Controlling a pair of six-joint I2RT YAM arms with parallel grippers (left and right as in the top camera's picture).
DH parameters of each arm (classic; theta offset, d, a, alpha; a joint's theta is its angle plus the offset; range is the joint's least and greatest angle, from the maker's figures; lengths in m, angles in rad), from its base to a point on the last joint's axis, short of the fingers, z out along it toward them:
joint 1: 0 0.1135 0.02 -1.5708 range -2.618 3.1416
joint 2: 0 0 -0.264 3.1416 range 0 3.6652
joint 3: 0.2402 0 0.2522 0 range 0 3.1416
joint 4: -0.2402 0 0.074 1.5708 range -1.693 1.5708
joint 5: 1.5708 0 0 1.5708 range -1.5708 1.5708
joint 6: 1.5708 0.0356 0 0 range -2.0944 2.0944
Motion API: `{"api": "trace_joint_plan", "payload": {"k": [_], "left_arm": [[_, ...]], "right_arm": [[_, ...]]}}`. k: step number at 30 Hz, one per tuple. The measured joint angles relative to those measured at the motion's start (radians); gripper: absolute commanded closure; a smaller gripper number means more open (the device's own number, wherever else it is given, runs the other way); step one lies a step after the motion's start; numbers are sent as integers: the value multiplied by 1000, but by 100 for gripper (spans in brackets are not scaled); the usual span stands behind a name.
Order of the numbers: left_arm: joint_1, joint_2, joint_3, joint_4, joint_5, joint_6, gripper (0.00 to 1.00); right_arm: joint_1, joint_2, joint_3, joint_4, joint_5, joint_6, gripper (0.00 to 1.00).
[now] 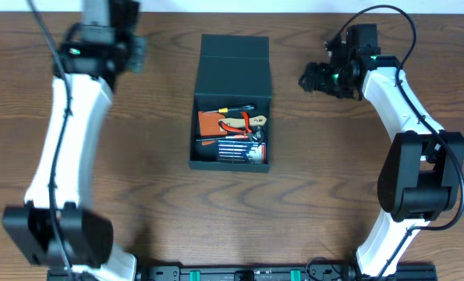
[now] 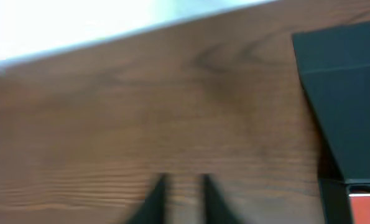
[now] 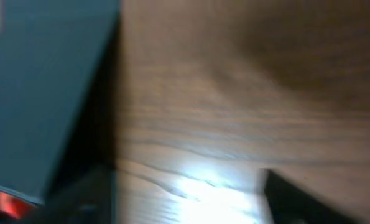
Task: Pack container
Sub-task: 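Release the screwdriver and raise the left gripper out of the box, then move both grippers to the box lid and push it upward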
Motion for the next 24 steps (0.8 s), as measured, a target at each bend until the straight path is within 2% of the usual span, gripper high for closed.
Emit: {"api": "trace_joint_plan", "payload": {"k": [1,5,10,14,24], "left_arm": [[36,28,0,5,65,-9,94],[142,142,-10,65,376,-31,94],[177,267,-11,165,694,-79,94],[172,360,-12,194,818,-137,94],[161,509,-12,265,940,-238,94]], "right_arm": [[1,0,0,19,-15,6,99],[11,2,0,110,-60,60,99],[17,45,0,256,-140,102,99],[17,120,0,329,-203,122,99],[18,259,0,423,-263,179,99]]}}
